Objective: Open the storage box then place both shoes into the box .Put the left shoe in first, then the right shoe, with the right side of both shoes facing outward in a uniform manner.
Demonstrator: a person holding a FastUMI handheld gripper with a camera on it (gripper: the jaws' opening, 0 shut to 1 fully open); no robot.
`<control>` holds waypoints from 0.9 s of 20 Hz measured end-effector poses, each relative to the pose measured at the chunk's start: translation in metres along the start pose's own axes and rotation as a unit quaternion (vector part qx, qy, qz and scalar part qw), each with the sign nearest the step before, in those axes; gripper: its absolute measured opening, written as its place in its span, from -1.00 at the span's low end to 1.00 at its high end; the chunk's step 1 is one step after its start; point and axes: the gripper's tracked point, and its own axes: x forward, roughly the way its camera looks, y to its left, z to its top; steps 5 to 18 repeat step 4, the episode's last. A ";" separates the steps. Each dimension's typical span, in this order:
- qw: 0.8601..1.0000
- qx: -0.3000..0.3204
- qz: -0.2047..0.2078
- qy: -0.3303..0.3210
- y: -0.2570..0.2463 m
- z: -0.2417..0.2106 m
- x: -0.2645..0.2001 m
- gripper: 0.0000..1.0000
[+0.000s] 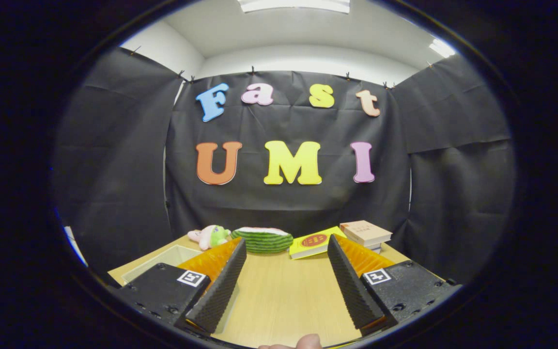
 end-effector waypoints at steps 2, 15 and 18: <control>1.000 0.000 0.000 -0.005 0.002 0.003 -0.001 1.00; 1.000 0.002 0.002 -0.004 0.003 0.003 -0.001 1.00; 1.000 0.002 0.002 -0.004 0.003 0.003 -0.001 1.00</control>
